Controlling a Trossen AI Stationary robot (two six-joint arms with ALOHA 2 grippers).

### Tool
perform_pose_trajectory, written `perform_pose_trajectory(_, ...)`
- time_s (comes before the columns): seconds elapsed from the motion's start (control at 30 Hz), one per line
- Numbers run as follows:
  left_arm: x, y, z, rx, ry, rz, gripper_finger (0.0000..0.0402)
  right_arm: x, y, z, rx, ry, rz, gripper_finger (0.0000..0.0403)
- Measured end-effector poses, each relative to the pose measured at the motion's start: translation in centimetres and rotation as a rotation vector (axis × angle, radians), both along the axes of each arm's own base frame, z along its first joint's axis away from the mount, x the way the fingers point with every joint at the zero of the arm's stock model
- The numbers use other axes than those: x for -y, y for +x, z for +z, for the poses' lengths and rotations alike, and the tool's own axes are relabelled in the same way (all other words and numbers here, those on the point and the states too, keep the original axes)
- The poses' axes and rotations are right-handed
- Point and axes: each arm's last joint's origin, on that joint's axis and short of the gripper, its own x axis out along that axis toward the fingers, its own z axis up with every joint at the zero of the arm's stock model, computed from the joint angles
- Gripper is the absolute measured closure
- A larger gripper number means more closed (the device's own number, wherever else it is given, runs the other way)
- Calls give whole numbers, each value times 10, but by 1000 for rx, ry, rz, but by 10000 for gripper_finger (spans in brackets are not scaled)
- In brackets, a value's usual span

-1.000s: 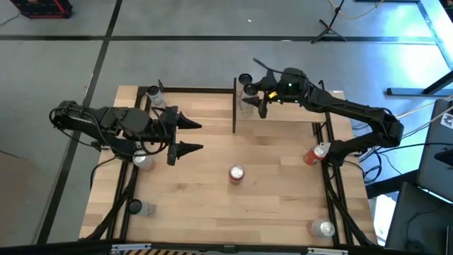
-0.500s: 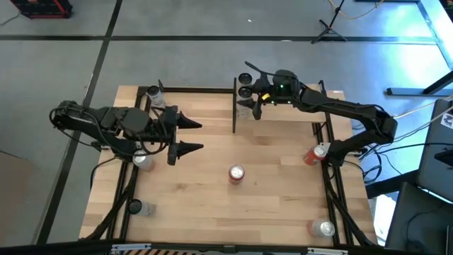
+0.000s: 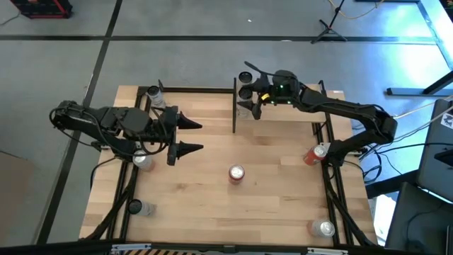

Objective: Place canned beverage on shelf
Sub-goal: Put the white yellow soda can on the shelf aligned with the other white yellow soda can, then put the top white blue soda can on the shelf

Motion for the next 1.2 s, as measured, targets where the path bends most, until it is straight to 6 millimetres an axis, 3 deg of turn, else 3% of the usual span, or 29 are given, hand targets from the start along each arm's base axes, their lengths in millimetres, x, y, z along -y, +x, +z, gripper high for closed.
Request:
perform_pose_trajectory(0.13,0,0,0,-1,3,0,52,-3,-6,8,19,-9,-7,73)
perform_pose_trajectory(0.5,0,0,0,0,9,5,52,-24,-48,60,204,-40,-29,71)
perform_pose_trajectory(0.73,-8,0,-1,-2,-5,124,52,-51,-94,96,362,204,56,70)
perform_pose_trajectory(0.93,-41,-1,-13,-113,-19,355,52,-76,-123,99,296,369,192,70)
perform_pose_trajectory(1.2,-117,-21,-37,-330,-242,684,52,-81,-129,79,97,331,172,70)
